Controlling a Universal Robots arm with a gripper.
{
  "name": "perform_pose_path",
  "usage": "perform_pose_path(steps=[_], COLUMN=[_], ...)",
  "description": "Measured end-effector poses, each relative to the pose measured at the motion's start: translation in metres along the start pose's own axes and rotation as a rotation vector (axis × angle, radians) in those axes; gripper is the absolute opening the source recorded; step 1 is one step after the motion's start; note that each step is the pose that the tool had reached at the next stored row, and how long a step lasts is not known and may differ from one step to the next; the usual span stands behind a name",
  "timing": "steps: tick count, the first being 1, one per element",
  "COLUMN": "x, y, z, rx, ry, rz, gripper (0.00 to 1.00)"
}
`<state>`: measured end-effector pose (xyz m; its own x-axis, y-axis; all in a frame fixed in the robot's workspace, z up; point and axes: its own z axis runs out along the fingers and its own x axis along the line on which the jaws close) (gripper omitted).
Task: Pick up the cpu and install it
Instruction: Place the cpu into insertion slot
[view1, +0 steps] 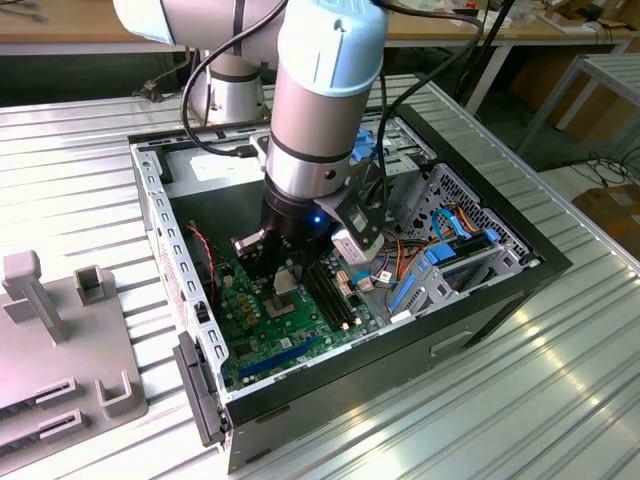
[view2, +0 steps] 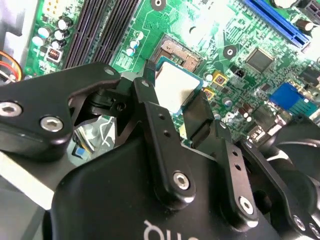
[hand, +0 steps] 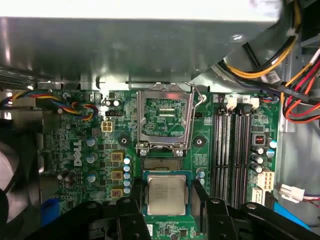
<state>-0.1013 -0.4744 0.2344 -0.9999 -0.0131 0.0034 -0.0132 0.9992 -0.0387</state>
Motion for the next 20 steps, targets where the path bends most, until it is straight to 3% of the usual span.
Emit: perform_pose_path(steps=[8, 9, 10, 11, 12, 20], x=[0.0027, 0.0028, 0.0036, 0.0035, 0.0026, 0.0027], y=[0.0000, 0.0001, -0.0020, -0.0036, -0.0034, -0.0052], z=[0.0156, 0.0210, 0.0304, 0.0311, 0.0340, 0.0341], rx=[0.0000, 0.0002, 0.0000, -0.0001, -0.0191, -0.0201], ry=[0.0010, 0.0011, 0.0027, 0.0033, 0.0037, 0.0037], rz=[-0.002, -0.002, -0.002, 0.010, 0.016, 0.016], gripper=[0.47, 0.47, 0.47, 0.47, 0.47, 0.47])
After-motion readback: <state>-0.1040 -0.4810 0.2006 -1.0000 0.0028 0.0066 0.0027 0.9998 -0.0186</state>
